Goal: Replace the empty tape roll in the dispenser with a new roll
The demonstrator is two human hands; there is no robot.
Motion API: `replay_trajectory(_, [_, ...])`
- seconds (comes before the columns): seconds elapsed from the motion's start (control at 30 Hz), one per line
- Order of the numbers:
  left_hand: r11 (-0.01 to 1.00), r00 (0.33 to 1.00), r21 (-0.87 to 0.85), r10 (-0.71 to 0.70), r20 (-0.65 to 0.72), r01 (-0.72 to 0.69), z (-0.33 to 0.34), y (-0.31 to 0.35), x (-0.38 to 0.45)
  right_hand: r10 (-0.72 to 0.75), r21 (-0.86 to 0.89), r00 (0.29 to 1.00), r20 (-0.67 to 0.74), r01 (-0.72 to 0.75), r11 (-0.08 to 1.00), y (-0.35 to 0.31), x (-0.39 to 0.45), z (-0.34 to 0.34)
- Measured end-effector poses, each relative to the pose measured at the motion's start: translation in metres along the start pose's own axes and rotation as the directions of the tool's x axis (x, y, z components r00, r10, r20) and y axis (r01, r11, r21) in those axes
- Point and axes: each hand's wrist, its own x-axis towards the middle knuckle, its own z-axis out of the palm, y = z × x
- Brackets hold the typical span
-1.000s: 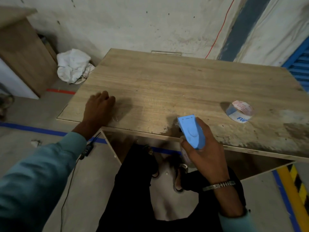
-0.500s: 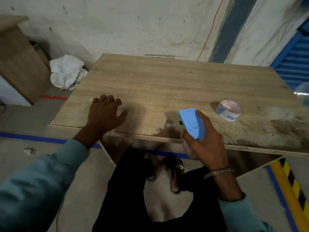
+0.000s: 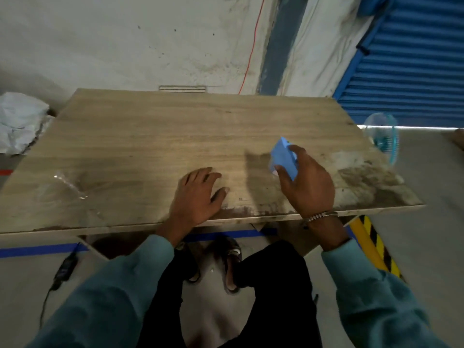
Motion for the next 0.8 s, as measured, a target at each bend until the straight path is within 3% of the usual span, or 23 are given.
replay_trajectory(0.17, [0.991, 0.981, -0.04, -0.134, -0.142, 0.129, 0.002, -0.002, -0.001, -0.244, -0.025, 0.962, 0.126, 0.249, 0.968, -0.028, -0.004, 0.043])
replay_trajectory(0.27, [0.945, 0.908, -0.144, -0.322, -0.267, 0.293, -0.004, -0.004, -0.004, -0.328, -0.014, 0.933, 0.15, 0.334, 0.943, -0.057, -0.003, 0.08])
replay_trajectory(0.37, [0.887, 0.846, -0.215, -0.456, -0.277, 0.408, -0.007, -0.004, -0.003, -0.364, -0.054, 0.917, 0.161, 0.377, 0.925, -0.077, 0.008, 0.106])
replay_trajectory(0.67, [0.924, 0.894, -0.095, -0.383, -0.231, 0.371, -0.007, -0.003, -0.004, -0.318, -0.196, 0.908, 0.271, 0.376, 0.906, -0.089, 0.02, 0.114])
replay_trajectory(0.8, [0.912, 0.897, -0.127, -0.409, -0.17, 0.391, -0.018, -0.004, -0.002, -0.3, -0.108, 0.919, 0.255, 0.335, 0.936, -0.099, 0.022, 0.076])
